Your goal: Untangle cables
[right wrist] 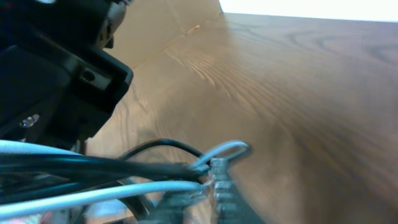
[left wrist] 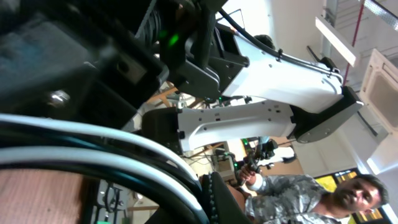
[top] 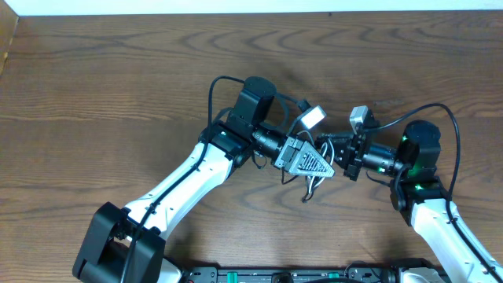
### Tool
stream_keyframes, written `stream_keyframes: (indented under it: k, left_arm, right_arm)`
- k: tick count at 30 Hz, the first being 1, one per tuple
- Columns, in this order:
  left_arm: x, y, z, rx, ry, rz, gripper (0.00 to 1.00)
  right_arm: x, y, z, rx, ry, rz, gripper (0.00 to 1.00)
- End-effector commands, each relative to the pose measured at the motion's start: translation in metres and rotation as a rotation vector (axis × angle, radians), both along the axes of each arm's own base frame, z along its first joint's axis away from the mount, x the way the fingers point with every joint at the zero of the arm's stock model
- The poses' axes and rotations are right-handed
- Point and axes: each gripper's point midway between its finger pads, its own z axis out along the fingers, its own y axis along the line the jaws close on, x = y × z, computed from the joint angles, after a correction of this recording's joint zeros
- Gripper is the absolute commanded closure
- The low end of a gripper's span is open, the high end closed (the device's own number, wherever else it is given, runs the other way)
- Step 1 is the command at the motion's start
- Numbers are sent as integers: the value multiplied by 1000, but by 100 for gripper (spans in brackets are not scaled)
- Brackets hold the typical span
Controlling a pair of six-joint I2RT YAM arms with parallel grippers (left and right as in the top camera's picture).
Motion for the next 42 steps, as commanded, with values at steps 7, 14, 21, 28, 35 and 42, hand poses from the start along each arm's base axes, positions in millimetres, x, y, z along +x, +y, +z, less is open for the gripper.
stream_keyframes:
  k: [7, 14, 21, 28, 35, 42]
  left_arm:
    - [-4, 1, 9, -108, -151, -37, 92]
    - [24, -7, -14, -9, -234, 131, 79]
    - [76, 26, -96, 459, -201, 458, 73]
    - [86, 89, -161, 930, -219, 632, 73]
    - [91, 98, -166, 977, -244, 663, 93]
    - [101, 109, -163, 959, -203, 697, 93]
  right_arm:
    - [29, -44, -66, -156, 339, -416, 99]
    - [22, -57, -88, -192, 477, -504, 99]
    - [22, -66, -96, -227, 501, -558, 99]
    - [35, -91, -86, -304, 389, -692, 99]
    - [42, -85, -22, -192, 167, -678, 99]
    - [23, -43, 56, -14, -107, -412, 99]
